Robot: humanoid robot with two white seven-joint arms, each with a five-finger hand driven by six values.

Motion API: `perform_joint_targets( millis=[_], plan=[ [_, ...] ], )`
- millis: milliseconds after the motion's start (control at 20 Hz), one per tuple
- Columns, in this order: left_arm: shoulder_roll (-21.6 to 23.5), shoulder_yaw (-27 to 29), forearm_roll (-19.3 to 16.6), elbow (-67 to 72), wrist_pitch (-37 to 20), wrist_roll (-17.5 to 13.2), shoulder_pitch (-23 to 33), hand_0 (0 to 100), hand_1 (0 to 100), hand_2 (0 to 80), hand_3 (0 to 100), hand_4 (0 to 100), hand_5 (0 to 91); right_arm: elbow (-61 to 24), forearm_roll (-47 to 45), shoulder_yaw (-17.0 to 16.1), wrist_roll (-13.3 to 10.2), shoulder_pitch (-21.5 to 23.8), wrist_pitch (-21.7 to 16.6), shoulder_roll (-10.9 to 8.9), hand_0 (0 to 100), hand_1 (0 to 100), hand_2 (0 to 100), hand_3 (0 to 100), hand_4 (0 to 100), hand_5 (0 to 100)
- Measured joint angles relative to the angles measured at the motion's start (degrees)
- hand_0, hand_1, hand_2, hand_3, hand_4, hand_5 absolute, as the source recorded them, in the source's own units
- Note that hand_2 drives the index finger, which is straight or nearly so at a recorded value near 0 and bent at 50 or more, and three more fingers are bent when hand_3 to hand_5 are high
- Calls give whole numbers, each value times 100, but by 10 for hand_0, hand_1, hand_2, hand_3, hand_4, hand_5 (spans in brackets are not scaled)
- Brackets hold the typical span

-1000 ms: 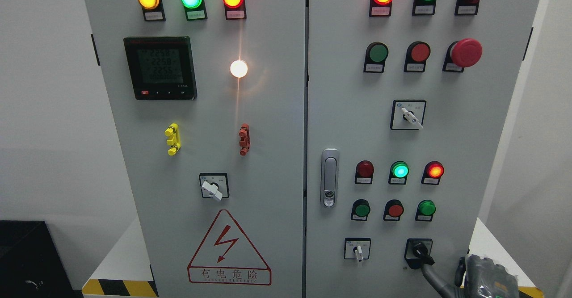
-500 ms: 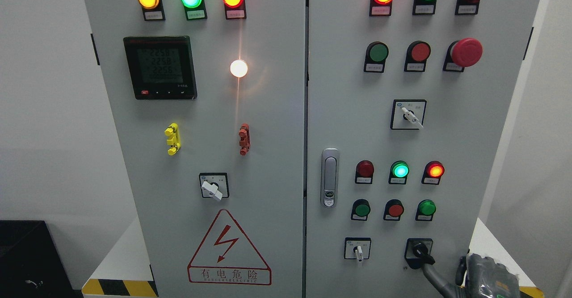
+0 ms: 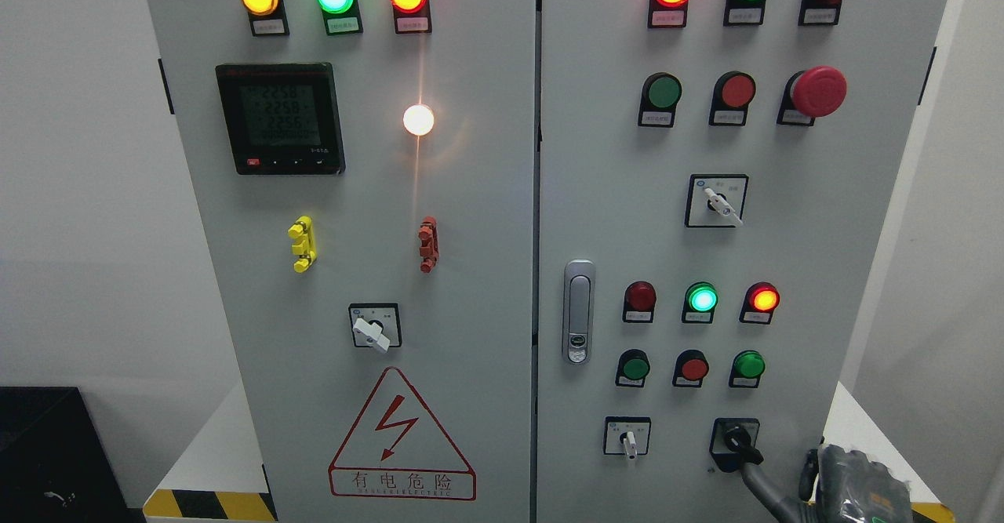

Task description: Flip black knob to close circuit

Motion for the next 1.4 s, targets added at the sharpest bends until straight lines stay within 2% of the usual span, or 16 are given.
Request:
perform_joint_targets(
  millis=[400,1250,1400],
  plan=[
    [0,1,0,0,0,0,0,120,556,0,0,0,0,-11,-27,46,-45,35,-20,12,0,81,829,967,854,895],
    [0,1,0,0,0,0,0,120,556,0,0,0,0,-78,-40,399,-413,168,-65,30,0,89,827,965,847,891],
    [0,0,0,0,0,0,0,120,556,0,0,0,0,-110,-96,452,-476,239,-164,34,0,91,826,965,847,891]
  ],
)
